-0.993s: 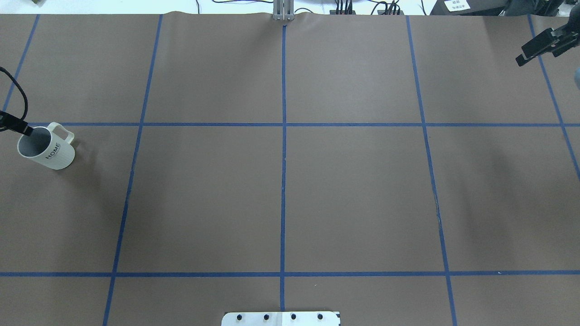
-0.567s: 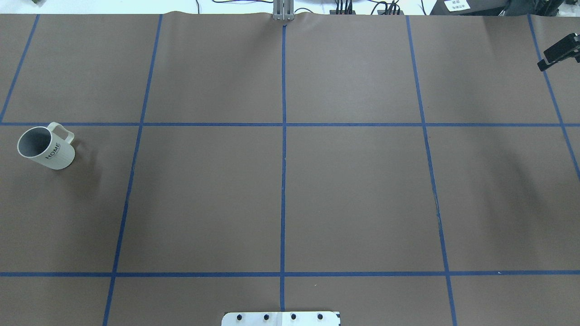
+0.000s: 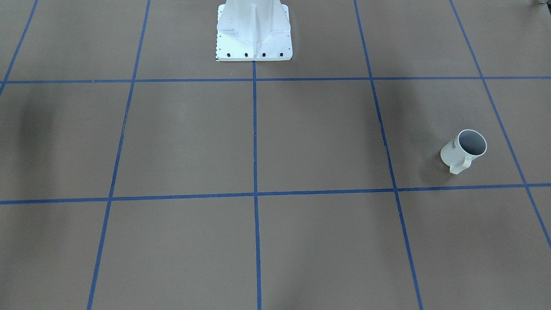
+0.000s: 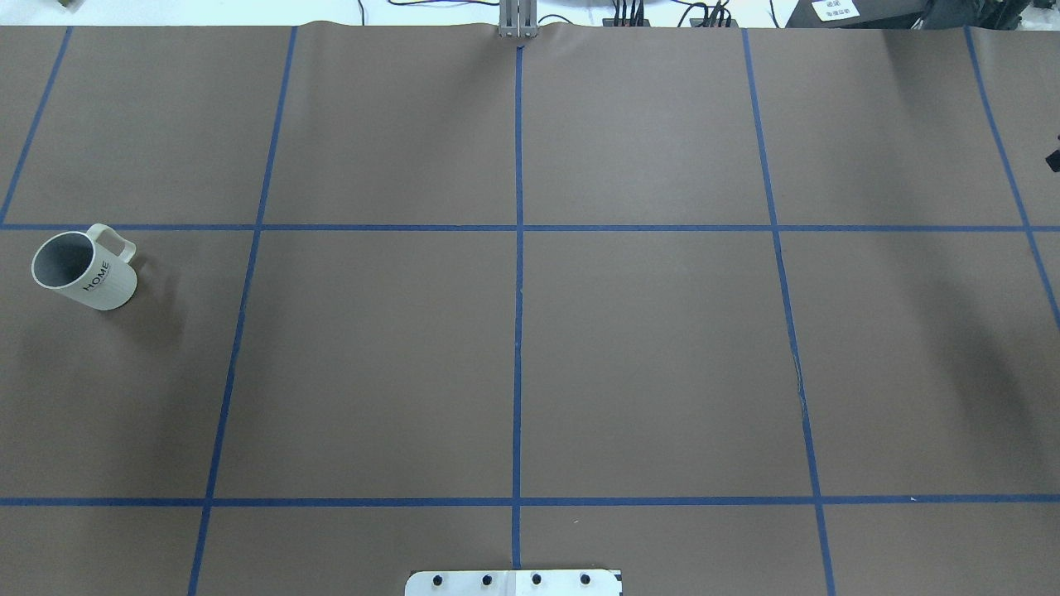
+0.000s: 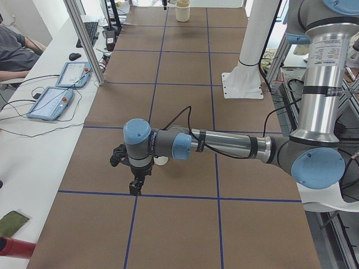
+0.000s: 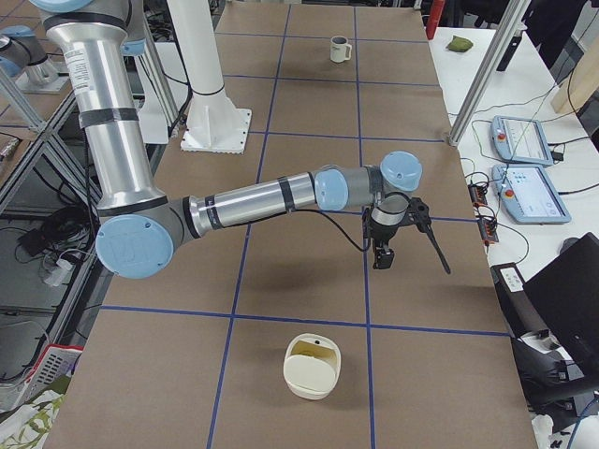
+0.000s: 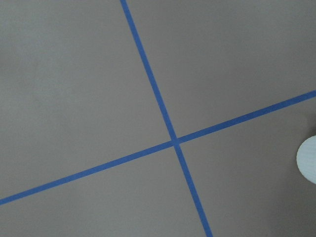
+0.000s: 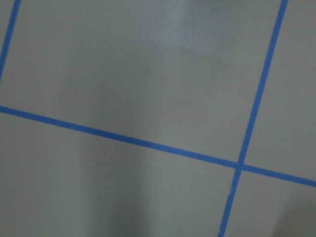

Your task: Left arm hands cup to right arm to dump lemon

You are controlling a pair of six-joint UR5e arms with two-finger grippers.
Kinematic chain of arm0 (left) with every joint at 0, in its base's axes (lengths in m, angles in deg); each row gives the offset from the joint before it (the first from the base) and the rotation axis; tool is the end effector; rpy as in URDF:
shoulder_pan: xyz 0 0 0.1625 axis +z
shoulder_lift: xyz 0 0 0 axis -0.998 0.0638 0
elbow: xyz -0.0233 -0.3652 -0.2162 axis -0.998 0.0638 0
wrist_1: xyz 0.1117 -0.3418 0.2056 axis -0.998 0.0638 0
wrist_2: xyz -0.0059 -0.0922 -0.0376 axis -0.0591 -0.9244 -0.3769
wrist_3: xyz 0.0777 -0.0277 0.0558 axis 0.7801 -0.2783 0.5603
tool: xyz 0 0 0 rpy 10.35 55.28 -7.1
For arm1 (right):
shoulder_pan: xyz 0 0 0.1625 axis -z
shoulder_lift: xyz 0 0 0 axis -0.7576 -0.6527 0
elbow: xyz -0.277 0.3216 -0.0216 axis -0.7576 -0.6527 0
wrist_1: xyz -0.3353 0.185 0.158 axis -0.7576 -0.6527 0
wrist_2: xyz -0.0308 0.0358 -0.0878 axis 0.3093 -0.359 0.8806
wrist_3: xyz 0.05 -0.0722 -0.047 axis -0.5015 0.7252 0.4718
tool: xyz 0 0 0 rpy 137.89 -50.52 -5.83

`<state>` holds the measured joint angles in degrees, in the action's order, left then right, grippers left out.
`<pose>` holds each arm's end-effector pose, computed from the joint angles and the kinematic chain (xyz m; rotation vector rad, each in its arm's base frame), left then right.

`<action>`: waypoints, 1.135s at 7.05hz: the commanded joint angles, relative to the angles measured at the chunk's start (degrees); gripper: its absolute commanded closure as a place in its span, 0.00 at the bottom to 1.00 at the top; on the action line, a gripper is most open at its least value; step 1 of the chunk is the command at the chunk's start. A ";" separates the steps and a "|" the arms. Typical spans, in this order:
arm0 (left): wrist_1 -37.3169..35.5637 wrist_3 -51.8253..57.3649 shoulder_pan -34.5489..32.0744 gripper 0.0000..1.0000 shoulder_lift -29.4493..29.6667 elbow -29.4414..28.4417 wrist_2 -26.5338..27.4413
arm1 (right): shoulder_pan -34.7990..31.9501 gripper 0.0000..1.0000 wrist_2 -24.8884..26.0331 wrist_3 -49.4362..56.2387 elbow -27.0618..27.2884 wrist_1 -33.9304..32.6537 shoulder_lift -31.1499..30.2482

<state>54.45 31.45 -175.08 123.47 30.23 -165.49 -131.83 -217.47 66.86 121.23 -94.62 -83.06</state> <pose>-0.0602 -0.5208 0.6180 0.1603 0.6574 0.2490 -0.0072 -0.5624 0.5472 0.0581 -0.7511 -0.2059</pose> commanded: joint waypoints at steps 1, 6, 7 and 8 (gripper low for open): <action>-0.79 -0.06 -0.73 0.00 -0.17 0.22 -2.32 | -5.02 0.00 0.55 1.66 2.29 -1.05 -7.89; -0.87 -0.76 -1.26 0.00 -1.58 0.48 -3.04 | -7.07 0.00 2.04 0.79 3.44 8.80 -17.59; -0.09 -1.29 -1.78 0.00 -3.66 0.74 -4.17 | -6.99 0.00 2.74 0.87 3.35 8.80 -17.32; -0.08 -1.29 -1.96 0.00 -3.94 1.18 -4.45 | -6.99 0.00 2.84 0.87 3.35 8.80 -17.32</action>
<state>54.13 30.39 -176.71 120.40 31.00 -169.30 -138.84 -215.05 67.71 124.62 -85.87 -100.47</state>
